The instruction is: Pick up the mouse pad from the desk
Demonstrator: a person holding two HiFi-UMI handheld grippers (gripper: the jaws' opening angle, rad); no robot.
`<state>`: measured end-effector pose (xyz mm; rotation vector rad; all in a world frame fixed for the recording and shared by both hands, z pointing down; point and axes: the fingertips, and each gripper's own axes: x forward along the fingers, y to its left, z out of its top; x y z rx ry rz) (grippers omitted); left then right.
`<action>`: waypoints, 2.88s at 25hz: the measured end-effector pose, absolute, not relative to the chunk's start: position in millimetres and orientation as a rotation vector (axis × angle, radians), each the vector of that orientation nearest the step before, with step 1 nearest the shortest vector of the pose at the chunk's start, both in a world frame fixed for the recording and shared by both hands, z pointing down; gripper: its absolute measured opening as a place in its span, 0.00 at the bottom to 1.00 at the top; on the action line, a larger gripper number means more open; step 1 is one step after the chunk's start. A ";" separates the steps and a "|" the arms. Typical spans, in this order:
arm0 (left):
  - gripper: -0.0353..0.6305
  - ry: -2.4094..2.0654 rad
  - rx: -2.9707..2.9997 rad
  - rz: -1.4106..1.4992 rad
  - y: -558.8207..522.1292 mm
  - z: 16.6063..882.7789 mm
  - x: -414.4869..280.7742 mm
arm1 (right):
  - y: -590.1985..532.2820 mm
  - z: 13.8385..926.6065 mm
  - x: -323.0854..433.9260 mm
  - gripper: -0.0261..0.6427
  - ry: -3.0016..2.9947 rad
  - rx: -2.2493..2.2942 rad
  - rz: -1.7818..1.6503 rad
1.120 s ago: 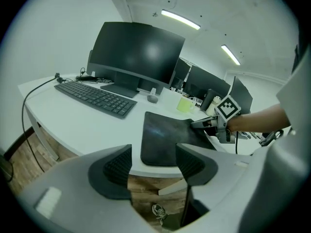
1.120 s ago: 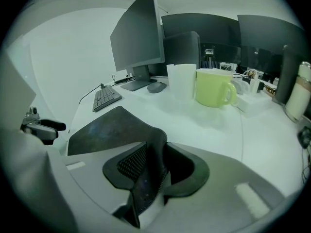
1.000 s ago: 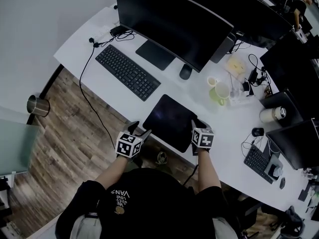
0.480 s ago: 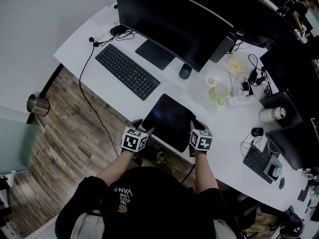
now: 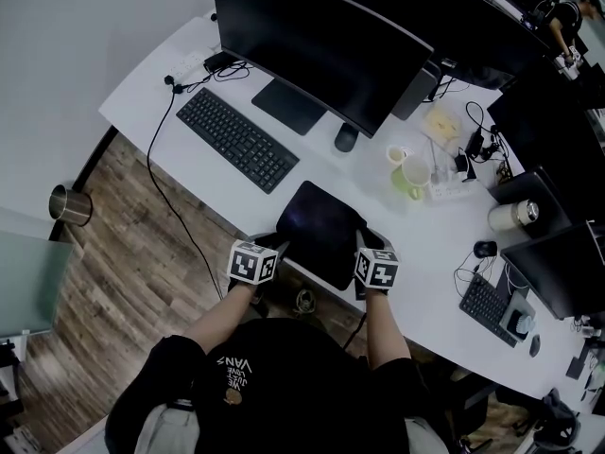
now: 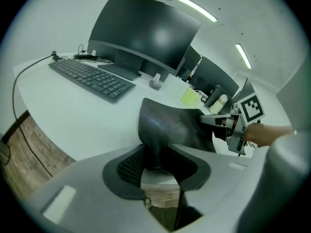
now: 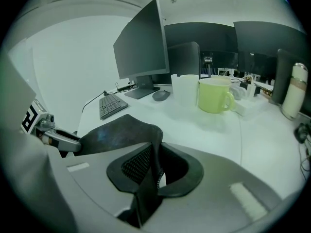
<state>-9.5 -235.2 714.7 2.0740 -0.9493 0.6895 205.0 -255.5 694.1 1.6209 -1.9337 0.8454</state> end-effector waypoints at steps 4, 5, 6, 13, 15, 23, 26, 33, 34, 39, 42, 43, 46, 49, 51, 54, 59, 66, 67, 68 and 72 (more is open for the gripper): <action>0.18 -0.921 2.047 0.550 -237.0 704.6 -6.9 | -253.7 682.8 204.6 0.12 -1.936 1.637 0.815; 0.17 -0.922 2.050 0.530 -237.8 700.8 -7.0 | -252.7 680.3 204.1 0.12 -1.937 1.642 0.811; 0.17 -0.925 2.057 0.521 -238.4 697.4 -7.5 | -251.6 678.3 203.4 0.12 -1.939 1.645 0.808; 0.15 -0.938 2.107 0.460 -239.7 674.2 -15.8 | -246.5 657.9 195.9 0.11 -1.974 1.675 0.794; 0.15 -0.943 2.119 0.430 -240.0 665.6 -19.0 | -247.3 648.6 191.8 0.11 -1.998 1.672 0.782; 0.15 -0.987 2.160 0.323 -246.0 627.3 -40.1 | -253.2 603.1 170.5 0.11 -2.101 1.668 0.743; 0.15 -1.009 2.185 0.290 -248.6 611.9 -49.2 | -256.1 584.9 157.9 0.11 -2.151 1.663 0.718; 0.14 -1.096 2.240 0.208 -253.6 577.5 -76.8 | -265.0 542.9 129.7 0.11 -2.283 1.637 0.640; 0.14 -1.111 2.247 0.202 -254.0 573.8 -80.8 | -266.0 538.0 126.3 0.11 -2.299 1.633 0.630; 0.14 -1.192 2.279 0.178 -254.7 559.1 -101.7 | -272.6 518.2 107.7 0.11 -2.361 1.602 0.576; 0.14 -1.230 2.288 0.160 -253.1 552.8 -114.6 | -276.6 510.4 94.3 0.11 -2.392 1.576 0.554; 0.14 -1.243 2.290 0.155 -252.9 550.9 -119.4 | -278.2 507.8 89.2 0.11 -2.402 1.566 0.545; 0.14 -1.283 2.287 0.134 -252.3 545.3 -135.1 | -282.0 501.2 72.7 0.11 -2.434 1.533 0.522; 0.14 -1.318 2.286 0.115 -251.7 540.9 -151.2 | -284.4 496.2 56.6 0.11 -2.459 1.505 0.501; 0.14 -1.339 2.285 0.108 -251.1 539.0 -161.1 | -285.6 493.3 45.6 0.11 -2.473 1.486 0.485; 0.14 -1.364 2.279 0.096 -249.1 537.5 -173.7 | -286.2 491.5 31.7 0.11 -2.485 1.461 0.467; 0.14 -1.389 2.271 0.093 -244.4 538.5 -189.9 | -285.6 495.3 15.0 0.10 -2.479 1.440 0.453; 0.14 -1.398 2.265 0.084 -241.2 540.8 -203.3 | -284.6 497.0 2.1 0.10 -2.464 1.428 0.425; 0.14 -1.397 2.266 0.084 -241.0 540.9 -203.6 | -284.7 496.8 1.7 0.10 -2.463 1.429 0.422; 0.14 -1.396 2.267 0.083 -241.0 541.0 -203.5 | -285.0 496.6 1.6 0.10 -2.462 1.430 0.419; 0.14 -1.386 2.277 0.087 -242.7 541.4 -200.8 | -285.7 497.5 4.1 0.10 -2.453 1.440 0.417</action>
